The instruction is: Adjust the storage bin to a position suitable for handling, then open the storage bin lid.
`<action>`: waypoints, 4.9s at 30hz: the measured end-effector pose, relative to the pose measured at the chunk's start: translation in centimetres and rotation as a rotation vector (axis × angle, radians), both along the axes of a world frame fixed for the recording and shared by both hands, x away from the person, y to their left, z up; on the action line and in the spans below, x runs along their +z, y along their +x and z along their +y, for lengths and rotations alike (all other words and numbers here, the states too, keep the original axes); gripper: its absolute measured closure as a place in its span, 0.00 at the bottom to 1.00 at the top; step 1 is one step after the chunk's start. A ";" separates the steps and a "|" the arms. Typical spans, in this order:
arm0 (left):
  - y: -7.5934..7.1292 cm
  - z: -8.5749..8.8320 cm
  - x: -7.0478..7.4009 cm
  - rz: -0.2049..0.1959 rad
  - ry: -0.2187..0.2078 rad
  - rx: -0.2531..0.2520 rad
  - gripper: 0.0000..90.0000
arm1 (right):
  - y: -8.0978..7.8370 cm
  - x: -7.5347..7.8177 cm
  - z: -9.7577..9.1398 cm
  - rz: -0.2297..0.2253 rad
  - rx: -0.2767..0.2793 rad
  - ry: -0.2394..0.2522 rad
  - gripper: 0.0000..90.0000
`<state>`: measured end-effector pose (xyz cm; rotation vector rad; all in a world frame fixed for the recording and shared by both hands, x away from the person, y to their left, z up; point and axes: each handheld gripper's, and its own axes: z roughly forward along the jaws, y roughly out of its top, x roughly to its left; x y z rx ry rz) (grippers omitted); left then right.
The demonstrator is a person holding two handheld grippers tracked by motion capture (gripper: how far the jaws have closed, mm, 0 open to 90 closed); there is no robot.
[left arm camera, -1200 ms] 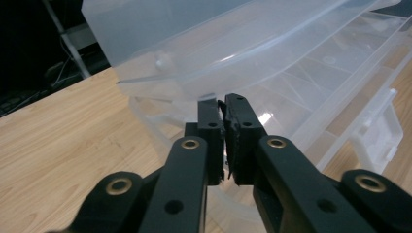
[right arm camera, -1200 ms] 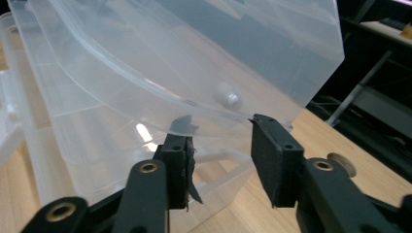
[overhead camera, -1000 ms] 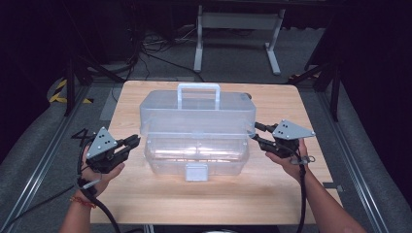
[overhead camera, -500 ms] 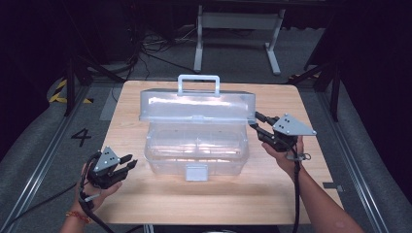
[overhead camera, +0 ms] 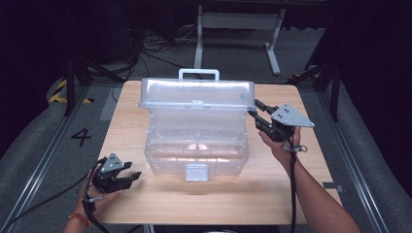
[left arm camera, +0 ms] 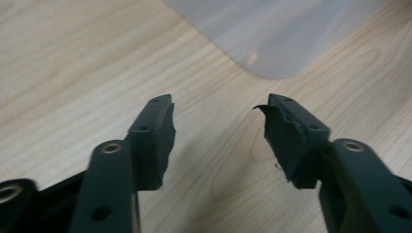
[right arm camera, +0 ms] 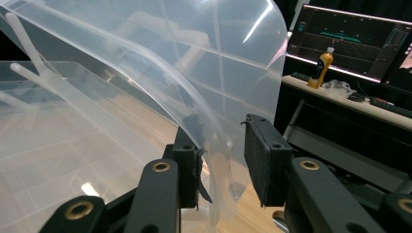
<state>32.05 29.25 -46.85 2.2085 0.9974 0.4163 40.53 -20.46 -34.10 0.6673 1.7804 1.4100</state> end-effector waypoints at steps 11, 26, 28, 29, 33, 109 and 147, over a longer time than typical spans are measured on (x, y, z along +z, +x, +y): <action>-0.3 0.4 -1.1 0.012 -0.060 0.035 0.40 | 1.4 1.5 0.5 -0.029 -0.037 -0.054 0.75; -0.4 0.0 -1.2 0.008 -0.038 0.034 0.36 | 4.1 3.2 1.6 -0.022 -0.150 -0.023 0.86; -0.4 0.0 -1.2 0.008 -0.038 0.034 0.36 | 4.5 3.3 1.7 -0.023 -0.166 -0.026 0.87; -0.4 0.0 -1.2 0.008 -0.038 0.034 0.36 | 4.5 3.3 1.7 -0.023 -0.166 -0.026 0.87; -0.4 0.0 -1.2 0.007 -0.039 0.035 0.36 | 5.3 3.6 2.2 -0.040 -0.201 -0.050 0.90; -0.2 0.0 -1.2 0.006 -0.029 0.047 0.35 | 17.9 2.6 3.2 0.199 -0.262 -0.098 0.94; -0.2 0.0 -1.2 -0.003 -0.033 0.051 0.35 | 20.7 0.0 3.1 0.298 -0.264 -0.098 0.90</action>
